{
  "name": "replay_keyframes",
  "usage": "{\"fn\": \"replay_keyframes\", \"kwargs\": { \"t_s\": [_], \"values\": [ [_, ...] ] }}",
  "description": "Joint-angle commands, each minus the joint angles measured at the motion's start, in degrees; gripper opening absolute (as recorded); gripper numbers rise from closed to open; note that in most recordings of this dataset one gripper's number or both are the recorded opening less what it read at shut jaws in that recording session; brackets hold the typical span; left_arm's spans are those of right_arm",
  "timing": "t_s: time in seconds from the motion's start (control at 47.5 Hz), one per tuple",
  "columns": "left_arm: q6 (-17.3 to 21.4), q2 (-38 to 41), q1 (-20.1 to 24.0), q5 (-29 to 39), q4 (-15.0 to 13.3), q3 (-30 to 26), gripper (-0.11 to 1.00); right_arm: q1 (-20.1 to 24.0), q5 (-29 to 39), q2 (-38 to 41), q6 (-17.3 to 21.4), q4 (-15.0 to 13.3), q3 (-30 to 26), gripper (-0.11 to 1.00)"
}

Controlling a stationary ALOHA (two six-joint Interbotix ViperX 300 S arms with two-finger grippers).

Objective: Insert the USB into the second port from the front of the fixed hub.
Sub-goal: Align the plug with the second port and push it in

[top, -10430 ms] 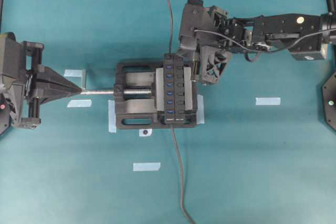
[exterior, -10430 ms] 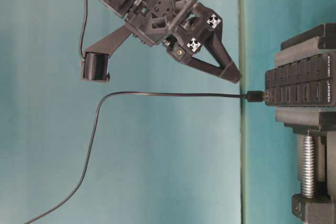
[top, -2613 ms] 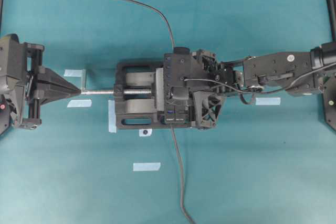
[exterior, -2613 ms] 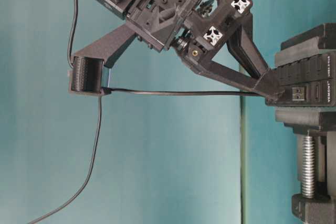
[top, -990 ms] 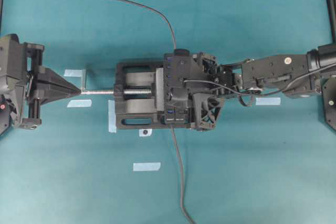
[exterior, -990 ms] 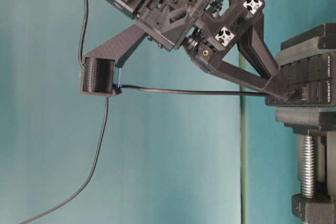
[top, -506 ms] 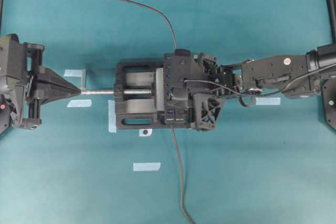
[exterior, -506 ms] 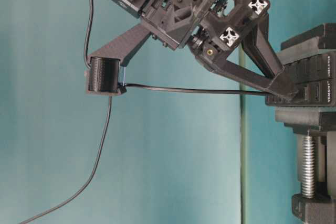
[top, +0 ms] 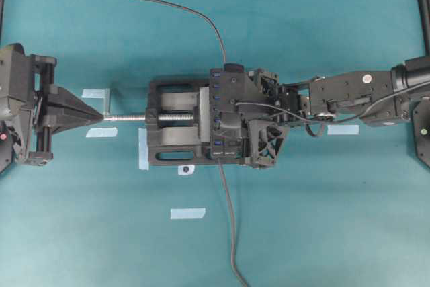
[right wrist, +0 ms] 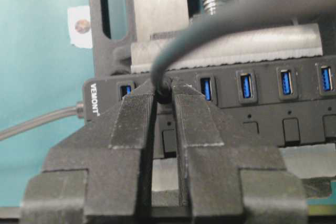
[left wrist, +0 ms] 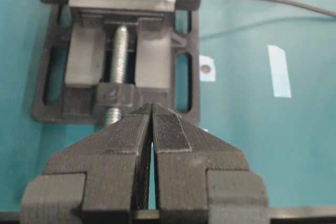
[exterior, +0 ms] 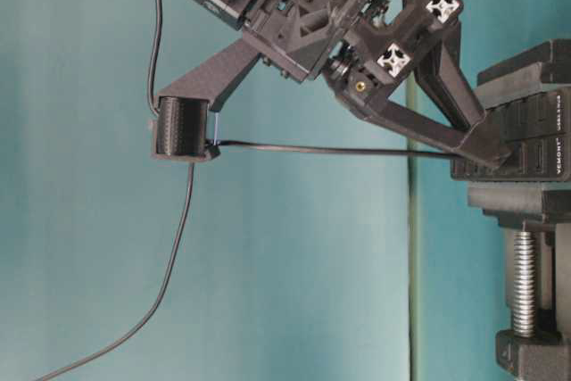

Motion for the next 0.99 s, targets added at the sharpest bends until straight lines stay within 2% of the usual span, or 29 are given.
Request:
{"fn": "replay_keyframes", "kwargs": {
  "t_s": [0.0,0.969],
  "values": [
    [-0.09,0.09,0.00,-0.35,0.09,-0.62,0.00,0.70,0.62,0.26,0.53,0.18,0.35,0.06],
    [-0.09,0.09,0.09,-0.53,0.09,-0.62,0.00,0.88,1.85,0.44,0.62,0.18,-0.97,0.06]
  ]
}}
